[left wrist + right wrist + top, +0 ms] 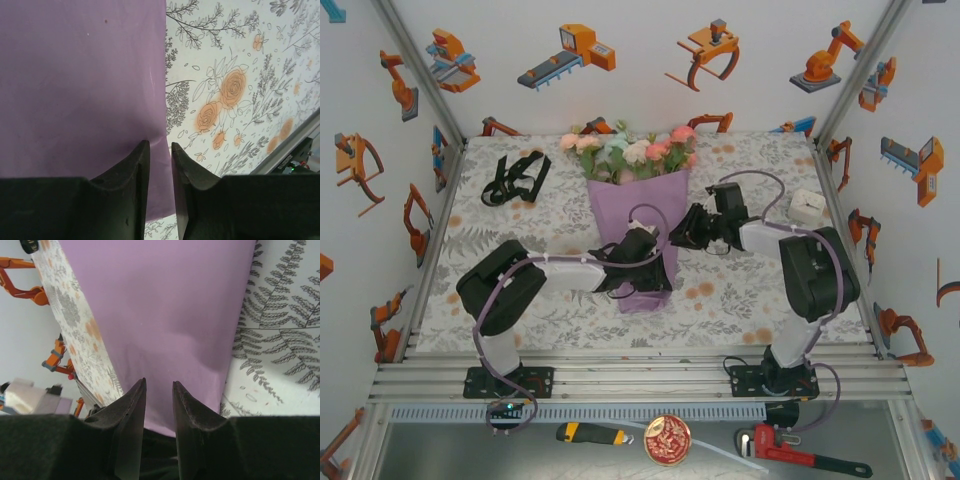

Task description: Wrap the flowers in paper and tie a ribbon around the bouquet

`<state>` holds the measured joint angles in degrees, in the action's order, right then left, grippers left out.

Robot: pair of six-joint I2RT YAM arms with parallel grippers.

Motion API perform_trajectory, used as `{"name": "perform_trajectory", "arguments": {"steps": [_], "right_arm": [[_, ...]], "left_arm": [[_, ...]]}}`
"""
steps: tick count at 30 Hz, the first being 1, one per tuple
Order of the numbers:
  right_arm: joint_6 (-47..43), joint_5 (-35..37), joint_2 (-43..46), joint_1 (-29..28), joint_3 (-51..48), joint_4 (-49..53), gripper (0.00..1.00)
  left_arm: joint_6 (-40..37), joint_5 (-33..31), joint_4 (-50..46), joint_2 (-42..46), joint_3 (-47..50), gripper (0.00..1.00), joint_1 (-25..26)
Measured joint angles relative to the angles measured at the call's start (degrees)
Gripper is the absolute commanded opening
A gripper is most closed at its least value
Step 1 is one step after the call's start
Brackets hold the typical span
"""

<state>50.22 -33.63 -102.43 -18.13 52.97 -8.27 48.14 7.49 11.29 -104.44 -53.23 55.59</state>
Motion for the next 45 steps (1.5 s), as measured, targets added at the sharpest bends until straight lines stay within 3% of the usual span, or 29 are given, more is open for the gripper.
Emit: {"name": "perform_trajectory", "arguments": {"steps": [9,18,24,29,35,41,45], "right_arm": [[-0.39,0.26,-3.21,-0.02,2.32,1.95,0.32],[-2.12,2.29,7.45,-0.02,2.80,4.94,0.32],[-2.29,3.28,11.45,-0.02,1.33,6.08,0.33],[-2.34,3.54,12.37,-0.02,1.07,7.23,0.34],[-3.34,3.98,14.36,-0.02,1.07,8.98,0.41],[-5.95,5.14,18.99,-0.02,1.09,11.13,0.64],[-8.24,5.88,22.40,-0.02,1.09,12.52,0.67]], "left_arm": [[0.74,-1.09,-0.90,3.30,1.27,0.39,0.31],[-1.73,-4.96,-7.50,15.37,-1.14,0.44,-0.28],[-2.16,-7.63,-10.21,21.53,-1.42,0.45,-3.96],[-2.86,-9.18,-13.38,24.41,-2.10,0.45,-10.95],[-10.45,-15.76,-21.81,20.94,-12.61,0.45,-26.60],[-25.55,-23.23,-26.88,2.71,-32.65,0.43,-39.15],[-33.35,-25.94,-32.59,-11.67,-44.87,0.42,-42.77]]}}
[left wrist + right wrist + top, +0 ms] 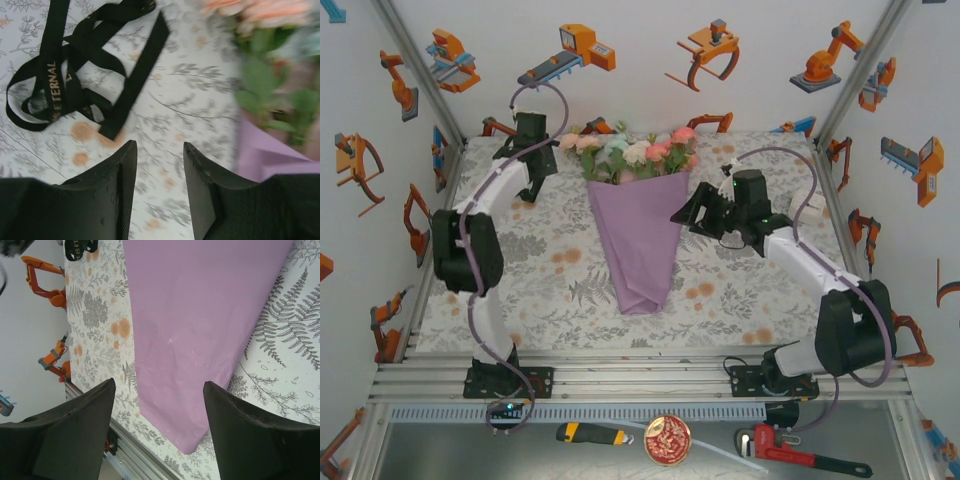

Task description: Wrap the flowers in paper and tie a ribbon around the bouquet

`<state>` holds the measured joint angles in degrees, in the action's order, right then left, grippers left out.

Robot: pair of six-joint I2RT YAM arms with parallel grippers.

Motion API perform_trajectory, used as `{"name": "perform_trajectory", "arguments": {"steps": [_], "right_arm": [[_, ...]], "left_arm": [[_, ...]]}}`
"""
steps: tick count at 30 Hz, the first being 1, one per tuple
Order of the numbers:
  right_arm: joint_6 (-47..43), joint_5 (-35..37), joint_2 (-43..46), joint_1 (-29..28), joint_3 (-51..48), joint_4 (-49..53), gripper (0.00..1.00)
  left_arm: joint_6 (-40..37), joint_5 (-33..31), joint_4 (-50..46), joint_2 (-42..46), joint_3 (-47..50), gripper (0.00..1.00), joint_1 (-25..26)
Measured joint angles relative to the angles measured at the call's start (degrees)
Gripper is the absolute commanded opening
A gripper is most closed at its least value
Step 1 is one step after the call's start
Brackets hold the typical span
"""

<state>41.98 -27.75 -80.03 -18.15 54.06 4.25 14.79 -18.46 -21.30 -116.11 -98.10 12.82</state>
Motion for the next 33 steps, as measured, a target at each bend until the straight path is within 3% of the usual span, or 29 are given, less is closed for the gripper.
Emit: {"name": "perform_trajectory", "arguments": {"steps": [9,13,18,25,26,29,33], "right_arm": [[-4.72,-0.26,-0.11,0.00,1.22,4.63,0.67],[-6.10,-1.40,-2.82,0.00,3.89,6.05,0.66],[-6.73,-2.51,-4.13,0.02,5.01,6.51,0.66],[-6.91,-2.64,-4.13,0.02,7.45,7.63,0.66],[-6.93,-2.62,-4.11,0.02,7.85,7.61,0.66],[-6.95,-2.60,-4.07,0.02,8.52,8.00,0.66],[-7.13,-2.27,-4.07,0.02,8.70,8.98,0.66]], "left_arm": [[-5.79,-2.16,-10.67,-21.14,-18.88,0.44,-2.71],[-7.21,-4.33,-13.60,-25.29,-25.55,0.40,-2.75],[-8.74,-5.66,-17.68,-28.48,-32.96,0.26,-2.93],[-10.19,-4.02,-21.64,-31.98,-37.77,0.31,-4.39],[-10.34,-3.82,-21.94,-32.28,-37.97,0.28,-4.63],[-10.88,-2.67,-22.45,-32.35,-38.64,0.00,-5.11],[-10.47,-1.18,-23.85,-32.30,-39.08,0.00,-5.51]]}}
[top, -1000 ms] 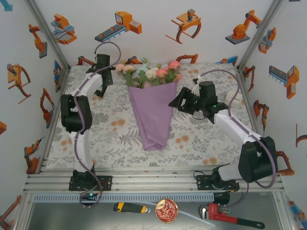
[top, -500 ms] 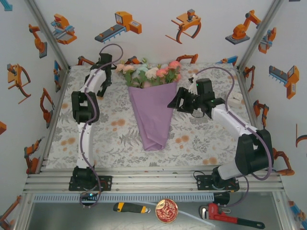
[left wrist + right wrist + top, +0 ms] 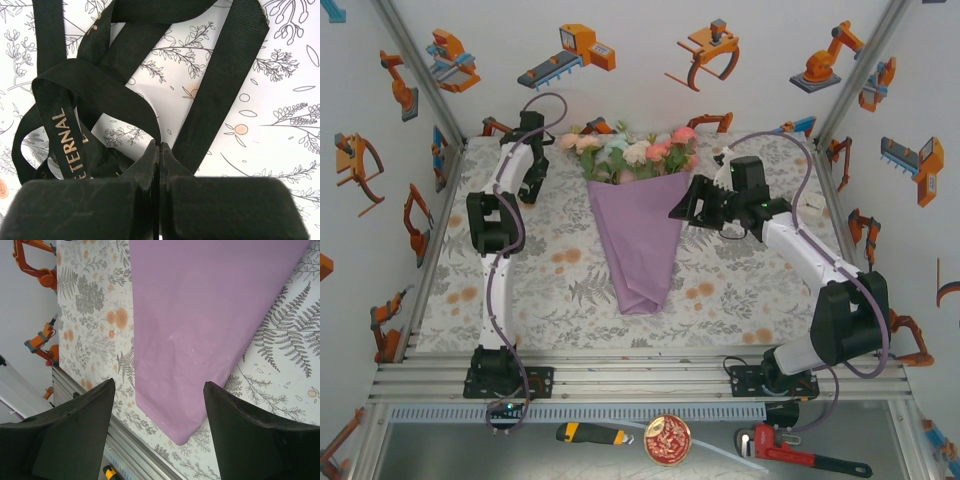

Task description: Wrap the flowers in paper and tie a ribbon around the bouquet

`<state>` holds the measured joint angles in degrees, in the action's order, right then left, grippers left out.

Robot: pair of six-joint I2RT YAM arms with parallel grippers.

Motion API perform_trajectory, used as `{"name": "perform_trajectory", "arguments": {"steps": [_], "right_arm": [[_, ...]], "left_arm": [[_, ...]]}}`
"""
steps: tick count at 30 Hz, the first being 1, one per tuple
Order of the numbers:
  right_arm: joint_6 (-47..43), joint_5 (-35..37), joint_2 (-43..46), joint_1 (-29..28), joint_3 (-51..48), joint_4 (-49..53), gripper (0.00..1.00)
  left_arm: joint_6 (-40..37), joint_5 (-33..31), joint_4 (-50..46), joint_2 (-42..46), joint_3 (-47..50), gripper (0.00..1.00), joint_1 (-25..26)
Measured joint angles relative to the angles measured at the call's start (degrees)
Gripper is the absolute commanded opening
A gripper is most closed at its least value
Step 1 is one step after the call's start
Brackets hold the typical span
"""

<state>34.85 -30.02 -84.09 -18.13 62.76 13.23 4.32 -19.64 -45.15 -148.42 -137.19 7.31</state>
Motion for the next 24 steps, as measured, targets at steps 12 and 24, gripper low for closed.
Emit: {"name": "perform_trajectory", "arguments": {"steps": [12,24], "right_arm": [[-8.28,7.91,9.55,-11.72,0.00,-4.07,0.68],[-19.50,10.86,4.44,-29.29,1.01,-29.68,0.76]], "left_arm": [[16.74,16.65,2.54,42.49,25.86,0.00,4.35],[26.23,19.23,10.75,72.83,37.05,0.00,20.74]]}}
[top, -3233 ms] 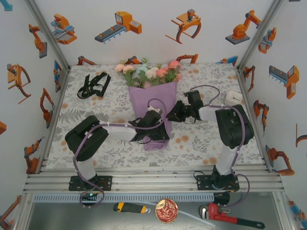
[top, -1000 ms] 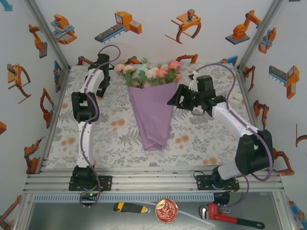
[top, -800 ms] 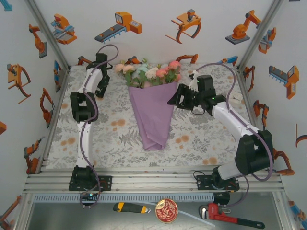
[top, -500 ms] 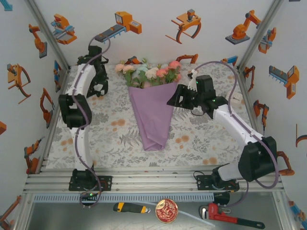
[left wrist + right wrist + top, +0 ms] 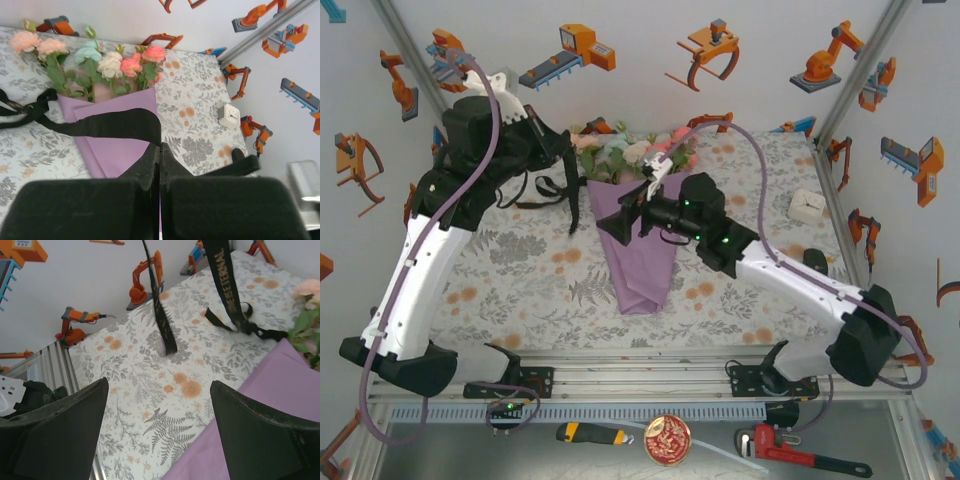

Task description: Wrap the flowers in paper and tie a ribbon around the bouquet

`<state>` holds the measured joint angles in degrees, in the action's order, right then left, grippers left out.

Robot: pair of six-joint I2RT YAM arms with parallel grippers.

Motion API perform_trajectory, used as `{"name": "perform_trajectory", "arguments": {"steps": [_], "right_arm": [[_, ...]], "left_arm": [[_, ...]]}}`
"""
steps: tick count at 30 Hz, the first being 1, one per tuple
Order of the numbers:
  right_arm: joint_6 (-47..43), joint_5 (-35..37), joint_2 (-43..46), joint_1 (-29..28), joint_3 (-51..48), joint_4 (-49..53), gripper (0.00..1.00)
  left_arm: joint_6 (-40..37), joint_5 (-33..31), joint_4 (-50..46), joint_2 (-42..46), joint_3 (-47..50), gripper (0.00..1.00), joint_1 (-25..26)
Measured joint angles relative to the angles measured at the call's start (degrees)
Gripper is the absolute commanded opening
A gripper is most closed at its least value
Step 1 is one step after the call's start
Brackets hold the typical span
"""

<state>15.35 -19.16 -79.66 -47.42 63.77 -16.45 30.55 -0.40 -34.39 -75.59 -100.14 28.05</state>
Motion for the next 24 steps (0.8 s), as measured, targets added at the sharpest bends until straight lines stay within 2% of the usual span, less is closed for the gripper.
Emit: {"name": "perform_trajectory", "arguments": {"steps": [4,9,10,13,14,18,22,23,24], "right_arm": [[1.55,-0.35,-6.99,-1.99,2.67,-4.20,0.75],[5.07,-0.92,-13.25,-3.39,5.90,-8.74,0.56],[5.55,-0.76,-14.32,-3.45,6.97,-9.05,0.48],[6.25,-0.68,-15.72,-3.45,8.98,-9.49,0.06],[6.56,-0.72,-15.80,-3.43,9.33,-9.53,0.00],[6.99,-0.20,-13.77,-3.41,9.64,-6.73,0.00],[4.70,3.23,-4.92,-3.41,6.38,-1.09,0.00],[4.02,4.52,-2.29,-3.41,5.40,-0.22,0.06],[3.52,5.90,0.42,-3.41,4.48,0.52,0.26]], "left_arm": [[1.60,-0.13,0.02,-0.02,2.34,0.00,1.42],[2.97,-0.22,0.04,0.00,4.00,0.00,2.25],[3.17,-0.20,0.11,0.00,4.13,0.00,2.36],[3.37,-0.22,0.11,0.04,4.20,0.00,2.64],[3.37,-0.26,0.11,0.11,4.22,0.00,2.67],[3.34,-0.87,0.11,0.61,4.28,0.00,2.67],[3.39,-1.03,0.52,1.51,5.11,0.00,2.67],[3.43,-0.92,0.70,1.73,5.42,0.00,2.67],[3.63,-0.59,1.11,1.99,5.86,0.00,2.69]]}}
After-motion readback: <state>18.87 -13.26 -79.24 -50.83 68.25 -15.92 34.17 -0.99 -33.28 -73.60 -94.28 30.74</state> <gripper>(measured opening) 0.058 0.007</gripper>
